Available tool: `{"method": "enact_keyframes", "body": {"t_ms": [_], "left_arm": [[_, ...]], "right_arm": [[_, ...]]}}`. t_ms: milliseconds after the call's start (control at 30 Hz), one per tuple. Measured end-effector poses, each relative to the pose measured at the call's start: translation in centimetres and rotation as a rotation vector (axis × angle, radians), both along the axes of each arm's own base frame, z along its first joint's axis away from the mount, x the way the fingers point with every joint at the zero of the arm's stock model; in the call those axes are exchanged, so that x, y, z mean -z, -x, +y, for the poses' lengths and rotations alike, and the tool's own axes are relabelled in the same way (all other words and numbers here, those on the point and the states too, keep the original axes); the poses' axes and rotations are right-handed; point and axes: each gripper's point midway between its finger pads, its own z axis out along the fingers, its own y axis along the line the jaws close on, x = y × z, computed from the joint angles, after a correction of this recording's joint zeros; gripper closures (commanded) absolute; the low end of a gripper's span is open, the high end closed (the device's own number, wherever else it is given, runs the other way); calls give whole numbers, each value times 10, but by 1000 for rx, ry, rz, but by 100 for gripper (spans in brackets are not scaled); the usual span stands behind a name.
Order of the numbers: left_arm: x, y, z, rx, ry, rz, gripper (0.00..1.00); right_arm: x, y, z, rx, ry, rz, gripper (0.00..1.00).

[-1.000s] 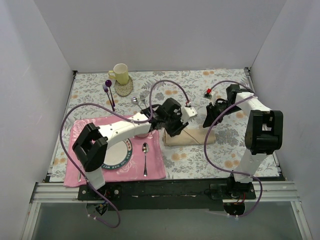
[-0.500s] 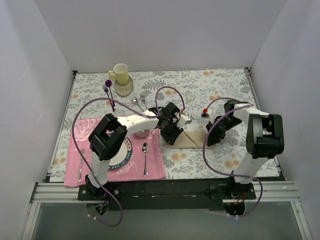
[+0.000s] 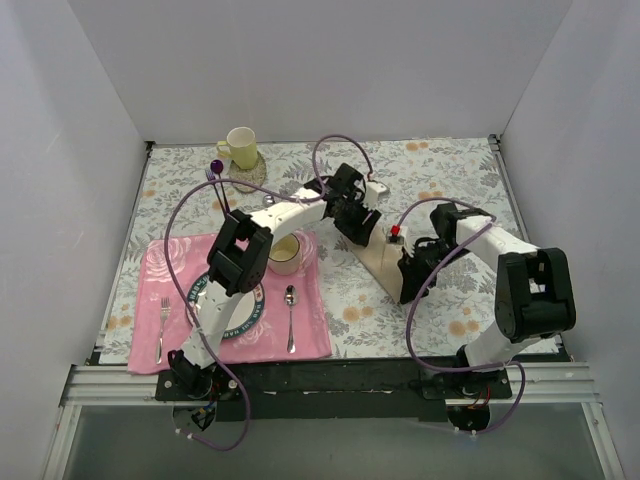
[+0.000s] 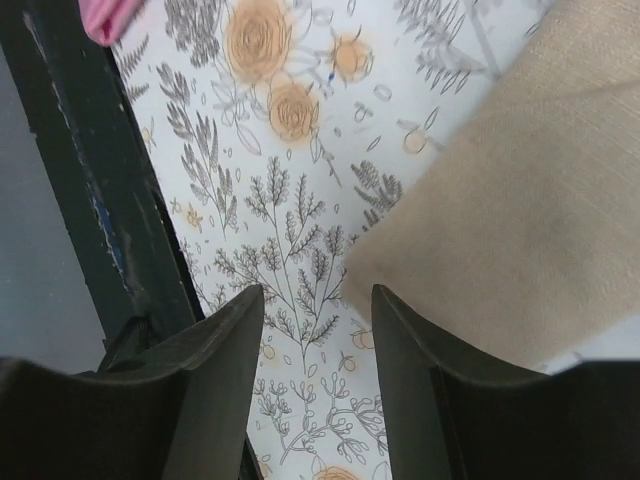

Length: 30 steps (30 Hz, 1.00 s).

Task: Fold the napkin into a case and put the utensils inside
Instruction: Rotate the smaller rectangle-folded napkin at the center of the board.

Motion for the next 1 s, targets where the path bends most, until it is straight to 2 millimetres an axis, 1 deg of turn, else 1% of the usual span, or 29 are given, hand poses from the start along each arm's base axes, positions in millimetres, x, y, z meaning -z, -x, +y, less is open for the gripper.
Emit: {"method": "enact_keyframes", "body": {"t_ms": [67,100,133,200,233,300,367,433,633,733,833,1000], "left_arm": [[-9,-17,7,-38,37,-2,45],[-13,-25,13,-58,50,-2,44],[-17,-31,18,-72,58,-3,44],[-26,-42,34,-113,66,-1,44],[-31,-45,40,-127,69,-1,44],[-39,-45,46,-139,69,0,44],[-44,-37,49,-135,58,11,45],[-42,-24,53,-123,32,28,45],[-13,3,69,-97,-84,82,47],[-2,8,79,-94,-129,90,48],[2,5,83,-89,-150,76,48],[12,1,85,-77,-176,65,48]], "right_arm": [[-18,-13,3,19,-27,-27,38],[-28,-25,3,39,-43,-53,36],[-35,-36,2,56,-51,-80,36],[-52,-62,-5,98,-60,-151,36],[-57,-72,-9,115,-57,-179,35],[-59,-82,-20,143,-30,-207,35],[-52,-83,-29,150,15,-200,35],[-43,-84,-36,135,57,-200,35],[-21,-85,-52,68,142,-238,37],[-8,-82,-56,34,162,-247,37],[8,-74,-56,-2,177,-232,38],[27,-58,-46,-74,186,-209,38]]}}
